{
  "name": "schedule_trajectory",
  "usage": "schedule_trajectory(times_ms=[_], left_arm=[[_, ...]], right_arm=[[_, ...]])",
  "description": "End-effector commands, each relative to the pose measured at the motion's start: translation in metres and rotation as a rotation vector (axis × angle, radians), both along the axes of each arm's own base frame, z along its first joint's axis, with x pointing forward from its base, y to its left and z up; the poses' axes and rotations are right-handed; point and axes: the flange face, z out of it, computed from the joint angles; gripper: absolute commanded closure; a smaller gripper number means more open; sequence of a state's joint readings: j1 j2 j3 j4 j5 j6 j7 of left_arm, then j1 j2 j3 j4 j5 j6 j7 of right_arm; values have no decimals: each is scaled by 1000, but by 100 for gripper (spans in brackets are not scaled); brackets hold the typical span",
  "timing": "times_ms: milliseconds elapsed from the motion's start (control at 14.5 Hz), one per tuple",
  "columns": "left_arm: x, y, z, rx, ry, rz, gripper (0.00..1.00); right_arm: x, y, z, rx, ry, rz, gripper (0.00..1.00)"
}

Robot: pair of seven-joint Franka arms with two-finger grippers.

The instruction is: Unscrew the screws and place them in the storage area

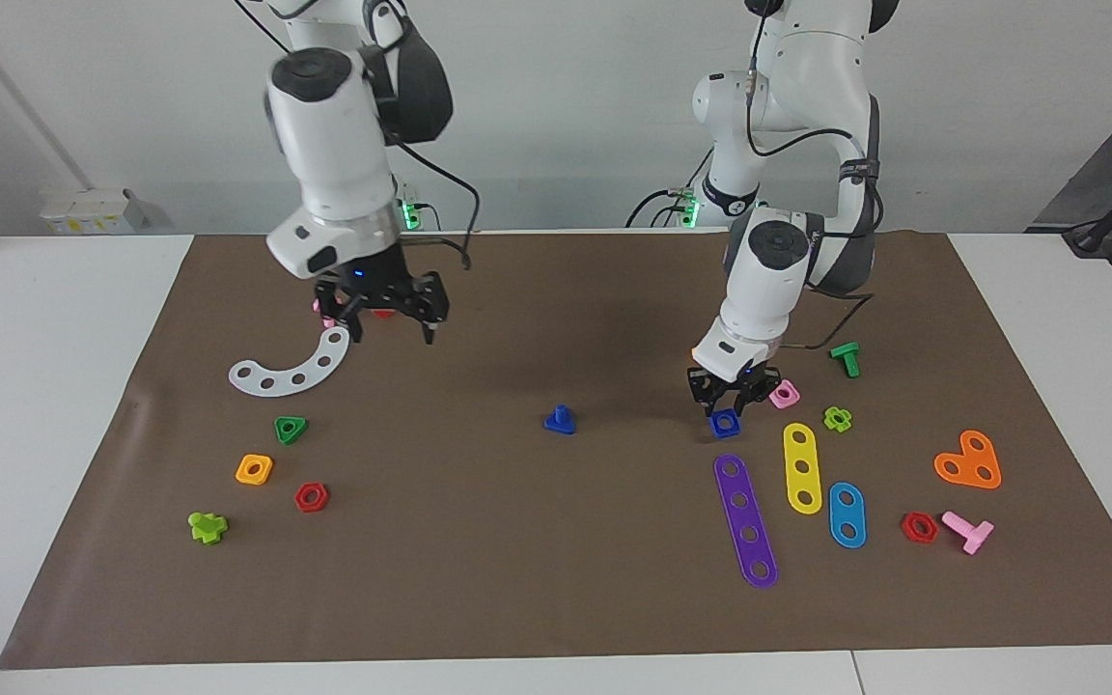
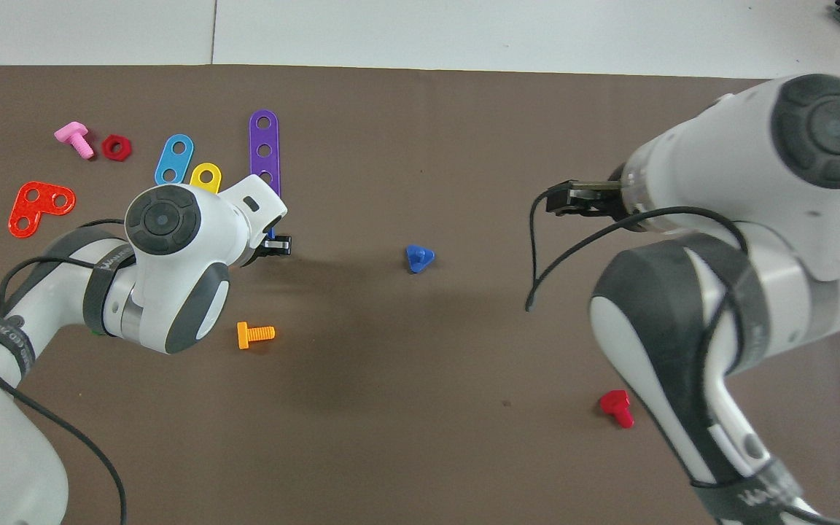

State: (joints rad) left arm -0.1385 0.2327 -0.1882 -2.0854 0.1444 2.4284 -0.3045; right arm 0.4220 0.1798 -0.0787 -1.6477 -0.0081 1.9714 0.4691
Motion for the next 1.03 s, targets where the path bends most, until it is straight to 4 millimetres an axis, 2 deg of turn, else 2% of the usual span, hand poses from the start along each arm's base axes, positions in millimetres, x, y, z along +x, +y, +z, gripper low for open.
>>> schedule_trajectory(times_ms=[0,69,138,206,344,481,619,688,757,825,894,963], left_arm=[[-27,20,-9,-19,-46,-26,72],[-27,25,-11,-22,-56,-27,64],[-27,29,-14,-17,-52,-40,50],[-30,31,-16,-12,-46,-60,35],[-25,35,-10,-7,-51,-69,0],[-16,35,15,5,-53,-73,0],[-6,45,60,38,-26,-84,0],[3,61,81,51,-16,-88,0],[10,68,99,63,-2,-110,0],[16,71,121,72,10,-120,0],[21,83,144,79,29,-97,0],[24,92,161,86,46,-82,0]], right_arm=[[18,68,-42,34,-47,-84,0],[16,93,-58,55,-71,-81,1],[13,111,-73,65,-80,-82,1],[12,126,-85,61,-92,-71,3],[3,157,-130,4,-79,-6,3],[0,174,-177,-36,-71,40,3],[-5,179,-179,-37,-61,73,5],[-11,183,-185,-44,-41,86,11],[-14,184,-189,-48,-33,94,20],[-16,182,-193,-51,-25,95,35],[-20,182,-197,-53,-14,95,53],[-23,183,-197,-53,-7,98,60]])
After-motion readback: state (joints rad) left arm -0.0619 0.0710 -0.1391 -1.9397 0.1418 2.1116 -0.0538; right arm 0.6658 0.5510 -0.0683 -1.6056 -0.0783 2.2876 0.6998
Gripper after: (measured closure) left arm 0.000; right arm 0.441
